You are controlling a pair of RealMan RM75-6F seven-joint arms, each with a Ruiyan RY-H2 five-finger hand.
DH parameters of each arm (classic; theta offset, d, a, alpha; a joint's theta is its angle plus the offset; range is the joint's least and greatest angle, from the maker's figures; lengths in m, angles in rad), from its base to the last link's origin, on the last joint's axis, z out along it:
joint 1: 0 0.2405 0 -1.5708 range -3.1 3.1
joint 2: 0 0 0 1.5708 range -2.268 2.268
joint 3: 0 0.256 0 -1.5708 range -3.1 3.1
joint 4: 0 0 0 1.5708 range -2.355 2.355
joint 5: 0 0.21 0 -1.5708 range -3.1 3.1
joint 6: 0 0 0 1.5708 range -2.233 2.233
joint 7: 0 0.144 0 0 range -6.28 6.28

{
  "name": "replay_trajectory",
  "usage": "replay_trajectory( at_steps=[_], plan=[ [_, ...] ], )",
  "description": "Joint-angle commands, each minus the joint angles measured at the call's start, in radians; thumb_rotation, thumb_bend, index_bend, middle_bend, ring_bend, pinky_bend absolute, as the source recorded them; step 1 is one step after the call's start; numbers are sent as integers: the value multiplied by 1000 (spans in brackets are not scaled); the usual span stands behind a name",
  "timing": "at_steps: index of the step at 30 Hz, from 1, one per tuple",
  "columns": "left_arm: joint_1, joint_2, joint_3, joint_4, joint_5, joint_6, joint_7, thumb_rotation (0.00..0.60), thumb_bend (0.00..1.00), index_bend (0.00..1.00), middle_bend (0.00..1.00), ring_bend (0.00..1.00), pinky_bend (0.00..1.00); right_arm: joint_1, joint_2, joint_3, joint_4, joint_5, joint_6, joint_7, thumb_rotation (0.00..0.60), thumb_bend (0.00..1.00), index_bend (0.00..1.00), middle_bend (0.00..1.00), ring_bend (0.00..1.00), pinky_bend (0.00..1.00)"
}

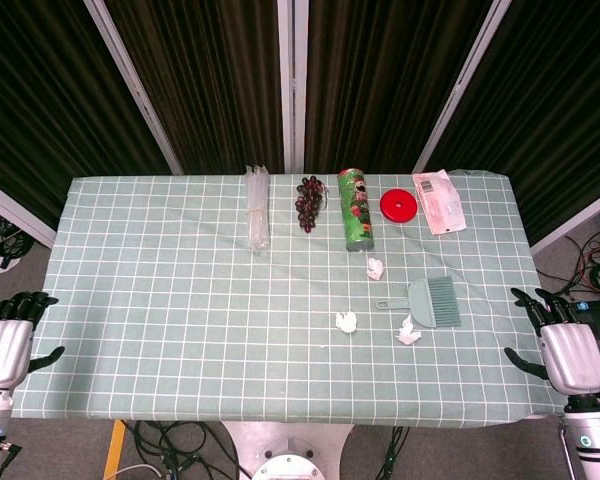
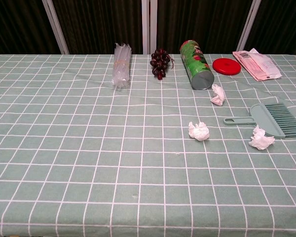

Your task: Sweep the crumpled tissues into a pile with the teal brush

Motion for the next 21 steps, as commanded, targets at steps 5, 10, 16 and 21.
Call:
replay_trajectory(
  at_steps=[5, 10, 16, 21],
  plan=[
    [3, -5, 5, 3, 1, -1, 4, 600, 0, 280, 233, 186, 248, 12, -2, -3, 5, -8, -16, 11, 600, 72, 142, 294, 130, 186],
    [4, 5, 6, -8, 12, 4, -3, 600, 0, 280, 233, 186, 248, 33, -4, -9, 3, -38, -33, 25, 600, 71, 142, 294, 129, 186],
    [-6, 7, 3, -13, 25, 1, -10, 600, 0, 280, 233, 186, 248, 148, -41, 20, -16, -61, -161, -24, 600, 101, 179, 319, 129, 186],
    [-11, 6, 7, -9, 46, 2, -22, 600, 0, 279, 233, 186, 248, 277, -158, 61, 38, -4, -340, -106, 600, 102, 323, 355, 129, 188]
  ],
)
